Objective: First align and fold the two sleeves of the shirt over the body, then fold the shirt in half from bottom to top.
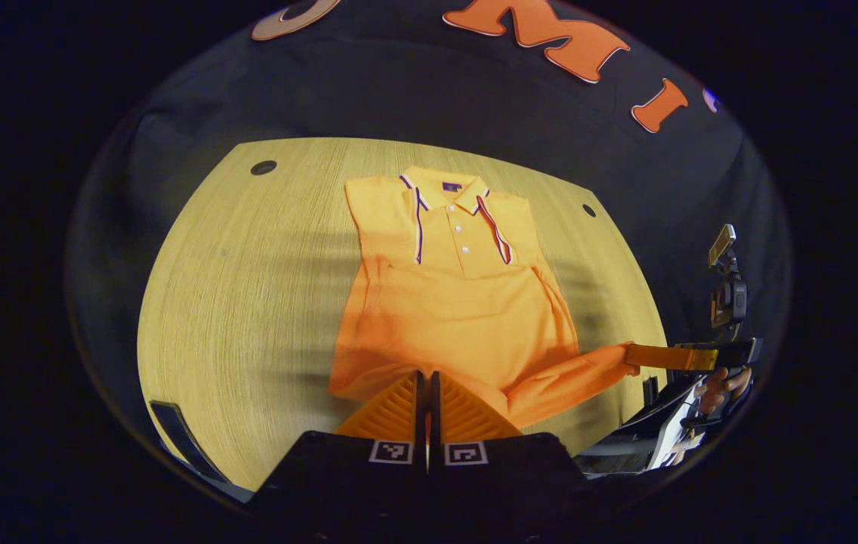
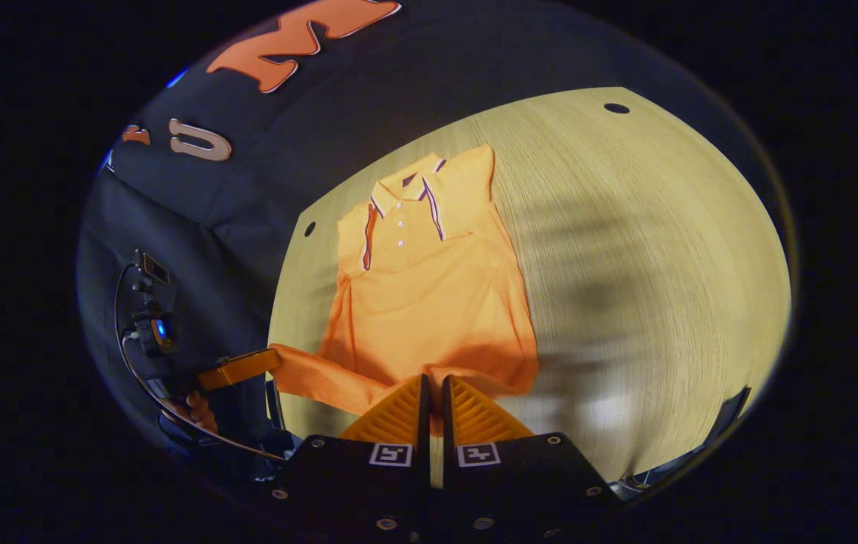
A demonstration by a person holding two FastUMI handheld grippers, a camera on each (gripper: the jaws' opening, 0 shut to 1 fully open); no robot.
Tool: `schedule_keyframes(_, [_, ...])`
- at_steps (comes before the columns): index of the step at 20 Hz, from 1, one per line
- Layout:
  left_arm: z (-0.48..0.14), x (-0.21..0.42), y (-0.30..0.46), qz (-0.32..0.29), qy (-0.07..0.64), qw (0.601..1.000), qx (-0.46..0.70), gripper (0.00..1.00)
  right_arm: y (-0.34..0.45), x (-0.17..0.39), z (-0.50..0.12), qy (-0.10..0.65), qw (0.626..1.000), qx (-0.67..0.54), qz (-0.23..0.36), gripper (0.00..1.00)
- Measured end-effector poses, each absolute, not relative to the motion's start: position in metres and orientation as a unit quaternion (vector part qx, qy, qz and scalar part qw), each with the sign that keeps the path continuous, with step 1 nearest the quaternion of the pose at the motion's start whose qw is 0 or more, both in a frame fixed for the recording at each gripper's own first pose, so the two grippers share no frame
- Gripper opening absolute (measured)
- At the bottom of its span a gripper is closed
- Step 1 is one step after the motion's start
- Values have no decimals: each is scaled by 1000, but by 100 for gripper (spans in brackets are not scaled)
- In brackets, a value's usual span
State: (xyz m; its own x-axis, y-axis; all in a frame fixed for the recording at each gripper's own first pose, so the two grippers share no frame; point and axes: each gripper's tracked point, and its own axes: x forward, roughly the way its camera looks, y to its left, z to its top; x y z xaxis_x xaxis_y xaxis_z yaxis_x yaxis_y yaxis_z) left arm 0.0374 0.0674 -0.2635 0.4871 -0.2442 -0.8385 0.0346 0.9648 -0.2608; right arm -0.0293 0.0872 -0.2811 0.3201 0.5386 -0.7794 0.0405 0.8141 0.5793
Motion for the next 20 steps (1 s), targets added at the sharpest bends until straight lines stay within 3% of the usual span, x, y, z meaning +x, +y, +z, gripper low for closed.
schedule_keyframes(20, [-216,282,98,-90,407,907,-61,1,97,194,-260,485,831,226,150,7])
